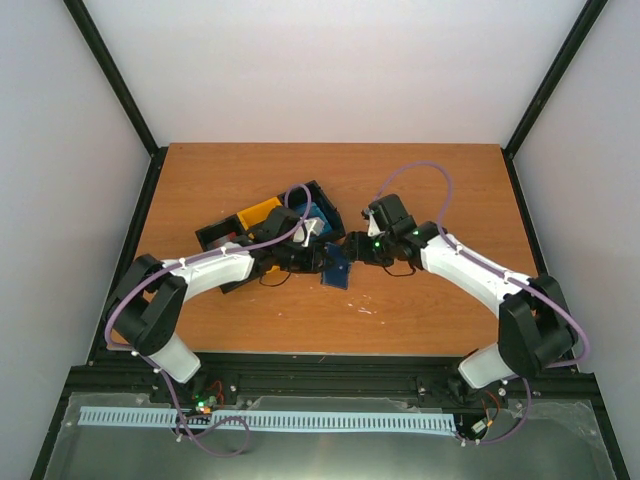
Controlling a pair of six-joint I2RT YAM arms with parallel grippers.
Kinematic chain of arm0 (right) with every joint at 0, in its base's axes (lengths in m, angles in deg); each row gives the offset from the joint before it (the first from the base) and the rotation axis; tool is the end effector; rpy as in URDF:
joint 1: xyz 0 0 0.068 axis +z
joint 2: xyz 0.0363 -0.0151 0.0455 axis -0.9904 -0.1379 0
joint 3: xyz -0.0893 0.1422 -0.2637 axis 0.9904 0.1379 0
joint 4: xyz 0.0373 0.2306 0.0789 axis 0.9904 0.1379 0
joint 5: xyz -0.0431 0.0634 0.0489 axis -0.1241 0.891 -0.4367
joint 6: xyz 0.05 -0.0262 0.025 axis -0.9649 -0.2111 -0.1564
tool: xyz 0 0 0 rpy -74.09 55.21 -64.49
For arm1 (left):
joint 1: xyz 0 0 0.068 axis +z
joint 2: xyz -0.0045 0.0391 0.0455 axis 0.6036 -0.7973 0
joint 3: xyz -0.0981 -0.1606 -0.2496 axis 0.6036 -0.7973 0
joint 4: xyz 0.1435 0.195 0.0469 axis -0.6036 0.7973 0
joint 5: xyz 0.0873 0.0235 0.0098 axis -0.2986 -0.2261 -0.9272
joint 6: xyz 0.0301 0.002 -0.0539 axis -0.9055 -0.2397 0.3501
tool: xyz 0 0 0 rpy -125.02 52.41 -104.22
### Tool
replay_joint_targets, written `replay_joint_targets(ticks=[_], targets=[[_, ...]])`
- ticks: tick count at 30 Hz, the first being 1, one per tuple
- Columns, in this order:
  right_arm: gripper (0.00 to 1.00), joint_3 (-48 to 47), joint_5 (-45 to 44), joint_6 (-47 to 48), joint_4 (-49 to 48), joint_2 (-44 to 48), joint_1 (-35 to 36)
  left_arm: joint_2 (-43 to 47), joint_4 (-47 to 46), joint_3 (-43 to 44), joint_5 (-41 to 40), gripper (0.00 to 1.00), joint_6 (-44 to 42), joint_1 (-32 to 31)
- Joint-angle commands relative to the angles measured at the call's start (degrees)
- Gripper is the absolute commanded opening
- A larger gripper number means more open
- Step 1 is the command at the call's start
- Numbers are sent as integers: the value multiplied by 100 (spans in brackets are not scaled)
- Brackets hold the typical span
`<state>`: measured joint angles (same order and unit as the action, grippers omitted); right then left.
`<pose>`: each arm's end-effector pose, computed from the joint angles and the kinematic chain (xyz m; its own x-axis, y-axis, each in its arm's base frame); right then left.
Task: Put the credit cards into the card holder
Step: Open the card holder at the center of the board.
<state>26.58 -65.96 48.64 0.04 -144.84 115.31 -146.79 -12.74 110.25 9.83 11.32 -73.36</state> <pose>0.2392 0.1700 0.2742 -0.9330 0.0348 -0.3582 -0.1525 0.8634 0.4810 0.2471 -0.2106 0.2359 -0.9319 0.0654 -0.3569 0.3136 0.6397 -0.7017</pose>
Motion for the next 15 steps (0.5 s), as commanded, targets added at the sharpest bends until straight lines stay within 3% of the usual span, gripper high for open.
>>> replay_joint_targets(ticks=[1,3,8,12,15], targets=[[70,169,637,83,-369,-42,-27,202,17,216,293,1,-100,-33],[67,142,484,58,-214,-184,-27,211,-12,234,338,0,-69,-32],[48,63,137,-17,222,-485,-29,196,2,253,367,1,-20,-27],[27,103,49,-35,465,-614,-27,123,-5,268,406,1,57,-25],[5,117,292,25,529,-716,-29,37,-30,287,484,1,75,-25]])
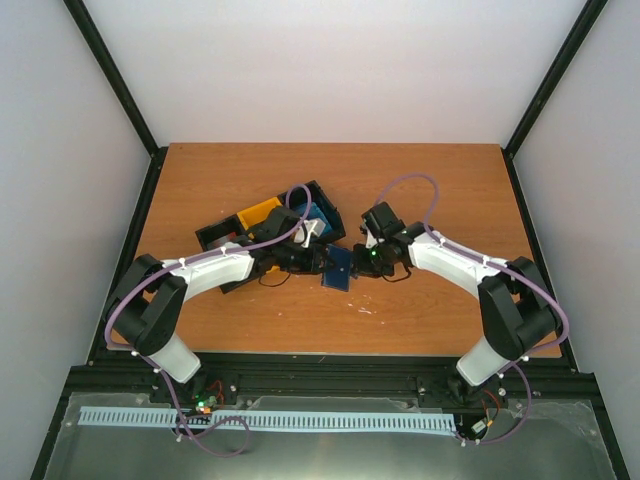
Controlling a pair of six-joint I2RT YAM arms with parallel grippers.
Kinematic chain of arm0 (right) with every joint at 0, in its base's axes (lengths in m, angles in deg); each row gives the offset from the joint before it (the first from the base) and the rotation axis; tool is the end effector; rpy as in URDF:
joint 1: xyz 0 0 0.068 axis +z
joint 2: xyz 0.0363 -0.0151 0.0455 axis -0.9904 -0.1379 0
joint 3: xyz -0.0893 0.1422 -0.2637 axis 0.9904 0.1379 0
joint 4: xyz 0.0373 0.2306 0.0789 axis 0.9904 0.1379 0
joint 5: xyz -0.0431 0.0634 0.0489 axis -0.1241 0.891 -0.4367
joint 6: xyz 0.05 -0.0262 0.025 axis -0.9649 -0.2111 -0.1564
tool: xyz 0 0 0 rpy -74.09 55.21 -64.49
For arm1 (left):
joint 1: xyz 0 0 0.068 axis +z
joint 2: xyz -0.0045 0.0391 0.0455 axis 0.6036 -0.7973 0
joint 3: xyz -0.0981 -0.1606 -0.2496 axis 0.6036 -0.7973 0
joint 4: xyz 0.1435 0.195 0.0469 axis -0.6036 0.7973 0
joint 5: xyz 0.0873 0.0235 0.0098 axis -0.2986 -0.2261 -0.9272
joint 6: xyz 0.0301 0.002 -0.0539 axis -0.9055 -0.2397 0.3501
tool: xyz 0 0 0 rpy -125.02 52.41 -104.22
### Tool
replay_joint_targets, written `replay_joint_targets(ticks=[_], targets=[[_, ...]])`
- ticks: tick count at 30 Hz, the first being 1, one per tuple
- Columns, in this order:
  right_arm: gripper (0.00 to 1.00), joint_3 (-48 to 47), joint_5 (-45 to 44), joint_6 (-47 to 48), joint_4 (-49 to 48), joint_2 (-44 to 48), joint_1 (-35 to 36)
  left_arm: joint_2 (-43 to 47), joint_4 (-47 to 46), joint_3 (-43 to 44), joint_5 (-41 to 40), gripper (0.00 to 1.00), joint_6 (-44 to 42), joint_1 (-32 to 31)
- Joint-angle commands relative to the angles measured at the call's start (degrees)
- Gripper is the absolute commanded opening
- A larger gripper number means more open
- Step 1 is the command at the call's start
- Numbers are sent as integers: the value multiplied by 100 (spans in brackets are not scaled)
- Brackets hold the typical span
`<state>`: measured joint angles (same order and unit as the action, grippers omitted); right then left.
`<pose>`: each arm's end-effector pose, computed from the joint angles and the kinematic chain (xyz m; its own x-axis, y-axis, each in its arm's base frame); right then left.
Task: Put the credit cards into the card holder
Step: Open the card holder at the center of the board.
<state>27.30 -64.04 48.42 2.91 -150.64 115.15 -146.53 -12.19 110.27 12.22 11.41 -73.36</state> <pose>0.2449 0.1745 0.2399 -0.9774 0.0063 -0.2112 -0.0900 0.8918 0.4433 0.2445 -0.2107 0.2374 -0.9377 0.0841 -0.3373 0.3150 0.6155 -0.7224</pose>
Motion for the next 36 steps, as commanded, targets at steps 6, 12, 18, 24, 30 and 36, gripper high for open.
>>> replay_joint_targets(ticks=[6,12,18,24,30,36], targets=[[3,-32,180,84,476,52,-17,-205,-77,332,389,7,-2,-25],[3,32,281,71,923,350,-37,-524,-13,297,299,39,-226,-25],[3,424,215,128,1020,396,-87,-719,85,258,-8,55,-279,-25],[3,368,106,111,997,344,-134,-696,408,392,-366,67,-465,-25],[3,133,337,113,952,385,-140,-432,93,254,-185,76,-500,-37],[3,35,763,112,803,536,-144,-296,-49,215,-91,81,-574,-125]])
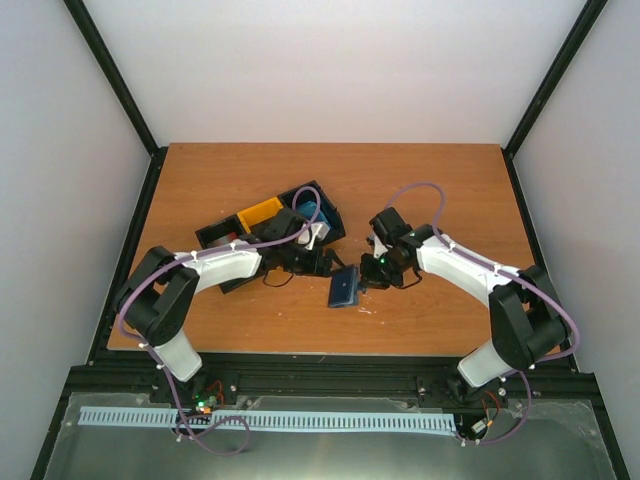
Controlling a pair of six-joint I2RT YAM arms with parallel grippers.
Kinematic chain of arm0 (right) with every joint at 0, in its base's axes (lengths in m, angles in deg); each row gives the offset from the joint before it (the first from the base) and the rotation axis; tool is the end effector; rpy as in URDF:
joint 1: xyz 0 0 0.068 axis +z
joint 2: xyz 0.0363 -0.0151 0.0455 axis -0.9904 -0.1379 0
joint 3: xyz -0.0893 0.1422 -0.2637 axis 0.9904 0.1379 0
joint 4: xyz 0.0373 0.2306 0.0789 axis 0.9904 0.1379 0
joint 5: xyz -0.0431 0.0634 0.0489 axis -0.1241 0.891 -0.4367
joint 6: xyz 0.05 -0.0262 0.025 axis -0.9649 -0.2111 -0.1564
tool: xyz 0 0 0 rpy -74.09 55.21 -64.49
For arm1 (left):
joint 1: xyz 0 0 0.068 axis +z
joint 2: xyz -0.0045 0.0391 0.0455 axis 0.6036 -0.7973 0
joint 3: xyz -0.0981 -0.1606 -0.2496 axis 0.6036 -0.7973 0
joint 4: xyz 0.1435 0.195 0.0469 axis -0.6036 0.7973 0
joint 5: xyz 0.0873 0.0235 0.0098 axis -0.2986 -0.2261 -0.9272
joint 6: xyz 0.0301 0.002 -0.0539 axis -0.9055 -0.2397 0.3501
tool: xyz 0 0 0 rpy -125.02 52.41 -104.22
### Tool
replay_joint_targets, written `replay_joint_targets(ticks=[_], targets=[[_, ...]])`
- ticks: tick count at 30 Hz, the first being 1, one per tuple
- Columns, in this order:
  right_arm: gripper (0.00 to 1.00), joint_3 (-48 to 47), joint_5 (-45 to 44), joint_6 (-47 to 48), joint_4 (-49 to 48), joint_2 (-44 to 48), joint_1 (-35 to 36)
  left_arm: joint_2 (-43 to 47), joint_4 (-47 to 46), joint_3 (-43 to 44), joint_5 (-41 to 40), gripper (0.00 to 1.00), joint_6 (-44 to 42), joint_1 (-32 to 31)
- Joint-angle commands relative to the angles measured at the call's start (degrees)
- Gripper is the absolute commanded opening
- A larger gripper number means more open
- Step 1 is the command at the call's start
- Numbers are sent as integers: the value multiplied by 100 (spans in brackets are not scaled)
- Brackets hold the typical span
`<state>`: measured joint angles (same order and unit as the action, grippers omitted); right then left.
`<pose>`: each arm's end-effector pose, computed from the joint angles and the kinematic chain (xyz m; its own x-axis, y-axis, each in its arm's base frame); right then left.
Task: Put the credit cards into the card holder
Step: Open the card holder at the center of the board.
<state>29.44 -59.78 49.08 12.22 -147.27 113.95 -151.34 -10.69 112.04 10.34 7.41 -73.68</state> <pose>0.2192 0.1550 0.2395 -0.9980 -0.0121 -0.0616 -0.0378 0.8990 0.4364 0.2552 -0.2193 0.2177 -0.9332 0.1358 -0.3326 0.3357 0.6597 -0.6724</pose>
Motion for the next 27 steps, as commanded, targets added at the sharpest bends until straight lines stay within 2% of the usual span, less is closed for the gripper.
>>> replay_joint_targets(ticks=[1,12,19,25,27], targets=[[3,-195,376,45,-137,217,-24,176,-180,39,104,81,-181,-103],[3,-254,610,-7,-233,381,-34,33,61,63,-13,79,-193,-146],[3,-231,51,51,-32,296,-33,-128,391,81,-149,57,-163,-154],[3,-245,-881,95,241,244,-33,-252,778,183,-558,44,-167,-159],[11,-271,-1319,118,364,173,-35,-285,874,200,-699,40,-164,-159]])
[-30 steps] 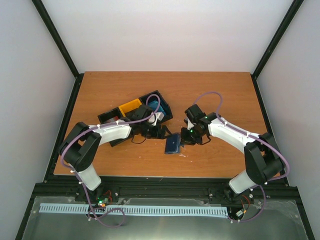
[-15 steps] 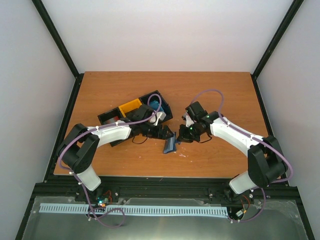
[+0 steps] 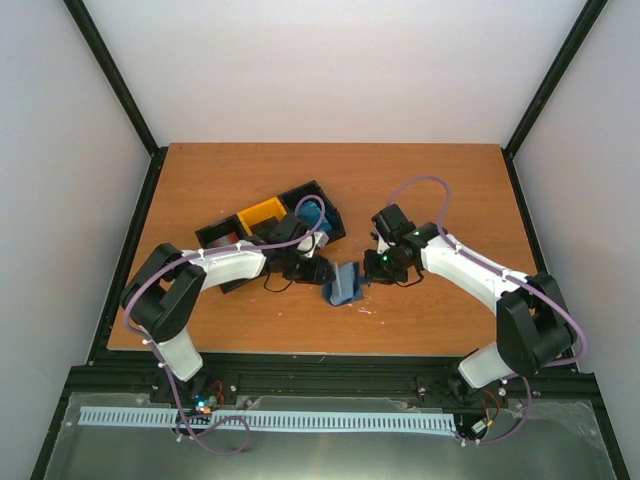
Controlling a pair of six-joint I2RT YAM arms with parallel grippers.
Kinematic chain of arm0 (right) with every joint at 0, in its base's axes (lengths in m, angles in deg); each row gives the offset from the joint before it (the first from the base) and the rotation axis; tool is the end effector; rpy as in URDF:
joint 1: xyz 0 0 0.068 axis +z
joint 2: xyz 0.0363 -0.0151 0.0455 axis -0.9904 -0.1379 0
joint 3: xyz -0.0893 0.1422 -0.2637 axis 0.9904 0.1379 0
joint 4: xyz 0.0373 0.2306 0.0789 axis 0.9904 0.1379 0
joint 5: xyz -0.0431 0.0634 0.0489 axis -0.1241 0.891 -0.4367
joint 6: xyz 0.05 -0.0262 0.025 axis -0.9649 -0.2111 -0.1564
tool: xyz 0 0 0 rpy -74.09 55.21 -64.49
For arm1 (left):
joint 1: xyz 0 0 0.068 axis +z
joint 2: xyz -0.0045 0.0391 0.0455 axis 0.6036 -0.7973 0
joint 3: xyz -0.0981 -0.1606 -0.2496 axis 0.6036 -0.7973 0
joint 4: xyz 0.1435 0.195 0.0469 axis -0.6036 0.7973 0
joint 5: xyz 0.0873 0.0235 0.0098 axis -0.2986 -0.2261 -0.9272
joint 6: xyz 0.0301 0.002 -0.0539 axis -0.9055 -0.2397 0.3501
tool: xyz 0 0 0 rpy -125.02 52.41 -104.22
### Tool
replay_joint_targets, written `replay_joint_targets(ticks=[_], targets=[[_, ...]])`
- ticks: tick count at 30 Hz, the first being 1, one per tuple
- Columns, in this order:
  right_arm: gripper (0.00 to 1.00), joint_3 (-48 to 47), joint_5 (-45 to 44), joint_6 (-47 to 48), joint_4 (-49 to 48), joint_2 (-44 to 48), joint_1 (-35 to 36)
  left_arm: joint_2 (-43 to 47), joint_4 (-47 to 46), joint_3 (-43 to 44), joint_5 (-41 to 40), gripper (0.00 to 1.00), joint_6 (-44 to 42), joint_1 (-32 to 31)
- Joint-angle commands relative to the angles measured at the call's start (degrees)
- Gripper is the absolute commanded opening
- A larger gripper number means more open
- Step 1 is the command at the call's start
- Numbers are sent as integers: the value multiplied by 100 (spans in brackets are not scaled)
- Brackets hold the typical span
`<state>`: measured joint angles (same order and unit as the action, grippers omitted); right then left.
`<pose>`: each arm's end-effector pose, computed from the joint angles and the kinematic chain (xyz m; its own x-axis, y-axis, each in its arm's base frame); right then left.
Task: Put the credit cards into the card holder
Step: Open the card holder at the center of the board.
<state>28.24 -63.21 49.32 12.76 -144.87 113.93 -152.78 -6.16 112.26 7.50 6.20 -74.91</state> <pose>0.2183 0.1512 0.2543 -0.9904 0.0014 -0.1382 -0.0566 0.9084 0.4143 0.2490 -0.2210 0.2046 -0.9448 0.1712 -0.2795 0.3138 0.7188 -0.6204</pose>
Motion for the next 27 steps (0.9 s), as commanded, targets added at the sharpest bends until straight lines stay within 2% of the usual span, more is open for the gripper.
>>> replay_joint_targets(ticks=[1,4,6,8,10,14,15,17,22,27], targets=[[20,-175,-1203,77,374,-99,-31,-145,473,187,-452,38,-46,-36],[39,-308,-1395,120,431,-49,-24,-157,549,202,-471,35,-40,-41],[47,-423,-1338,166,374,54,-9,-145,576,203,-474,33,-22,-45],[51,-522,-1350,175,329,124,4,-139,607,210,-492,31,-1,-45],[50,-537,-1184,227,191,130,13,-163,619,202,-498,28,6,-43],[26,-429,-572,212,-85,-55,26,-238,649,242,-479,23,7,-45],[23,-391,-439,198,-180,-93,45,-256,650,245,-472,22,6,-41],[23,-262,-172,157,-383,-145,70,-284,645,252,-468,20,11,-44],[35,-13,570,35,-806,-394,93,-365,625,258,-440,17,15,-62],[39,10,539,-11,-791,-683,101,-426,608,276,-407,16,33,-79]])
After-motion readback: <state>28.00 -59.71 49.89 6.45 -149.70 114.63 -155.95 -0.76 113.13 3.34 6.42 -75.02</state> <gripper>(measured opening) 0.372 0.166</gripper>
